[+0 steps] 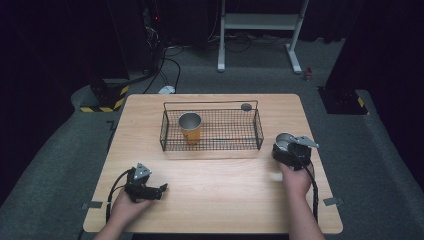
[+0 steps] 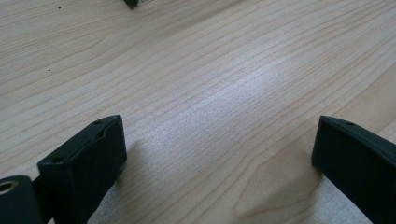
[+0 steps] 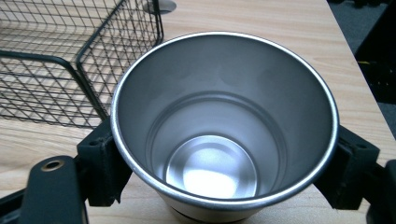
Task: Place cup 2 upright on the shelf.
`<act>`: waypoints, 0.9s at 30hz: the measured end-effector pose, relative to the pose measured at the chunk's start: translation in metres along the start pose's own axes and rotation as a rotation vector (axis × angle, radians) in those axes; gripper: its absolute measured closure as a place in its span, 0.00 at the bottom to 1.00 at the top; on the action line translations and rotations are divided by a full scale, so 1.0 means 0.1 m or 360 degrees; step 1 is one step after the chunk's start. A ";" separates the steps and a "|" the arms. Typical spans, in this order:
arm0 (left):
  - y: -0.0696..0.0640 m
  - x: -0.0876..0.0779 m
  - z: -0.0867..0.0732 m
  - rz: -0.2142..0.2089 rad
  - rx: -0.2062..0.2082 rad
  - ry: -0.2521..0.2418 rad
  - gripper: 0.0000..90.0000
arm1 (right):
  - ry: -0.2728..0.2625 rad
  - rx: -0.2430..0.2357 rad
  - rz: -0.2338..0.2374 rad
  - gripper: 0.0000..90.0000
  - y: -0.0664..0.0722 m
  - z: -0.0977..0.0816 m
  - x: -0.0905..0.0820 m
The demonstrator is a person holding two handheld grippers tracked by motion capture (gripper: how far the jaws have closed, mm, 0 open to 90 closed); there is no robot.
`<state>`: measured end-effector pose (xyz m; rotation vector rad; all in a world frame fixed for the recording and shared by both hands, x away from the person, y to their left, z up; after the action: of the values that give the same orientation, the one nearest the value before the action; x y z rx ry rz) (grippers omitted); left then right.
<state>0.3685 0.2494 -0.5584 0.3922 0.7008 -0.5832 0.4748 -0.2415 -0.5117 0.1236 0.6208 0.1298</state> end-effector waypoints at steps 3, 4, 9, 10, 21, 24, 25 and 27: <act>0.00 0.00 0.00 0.0000 -0.0003 0.0000 0.04 | -0.0015 -0.0009 0.0004 0.20 0.02 0.01 -0.04; 0.00 0.00 0.00 0.0000 -0.0003 0.0000 0.04 | -0.0014 -0.0007 0.0007 0.20 0.03 0.01 -0.05; 0.00 0.00 0.00 0.0000 0.0000 0.0000 0.04 | -0.0028 -0.0038 0.0024 0.20 0.07 0.02 -0.12; 0.00 0.00 0.00 0.0000 -0.0004 -0.0001 0.04 | -0.0028 -0.0036 0.0026 0.20 0.08 0.02 -0.13; 0.00 0.00 0.00 0.0002 0.0005 0.0001 0.04 | -0.0087 -0.0067 0.0084 0.20 0.22 0.04 -0.33; 0.00 0.00 0.00 0.0001 0.0007 0.0001 0.04 | -0.0105 -0.0075 0.0100 0.20 0.27 0.05 -0.37; 0.01 0.00 0.00 0.0002 0.0011 0.0002 0.04 | -0.0112 -0.0081 0.0106 0.20 0.28 0.05 -0.38; 0.01 0.00 0.00 0.0002 0.0011 0.0002 0.04 | -0.0114 -0.0085 0.0116 0.20 0.32 0.05 -0.39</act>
<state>0.3688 0.2499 -0.5582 0.3996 0.6999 -0.5846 0.4438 -0.2169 -0.4803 0.0988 0.5411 0.2117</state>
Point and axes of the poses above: each handheld gripper's, and its own axes: x roughly forward along the jaws, z roughly out of its top, y roughly to its left, the point moved 4 cm from there along x, roughly forward along the jaws, and after that the axes turned 11 degrees about x, right-handed, at the moved point
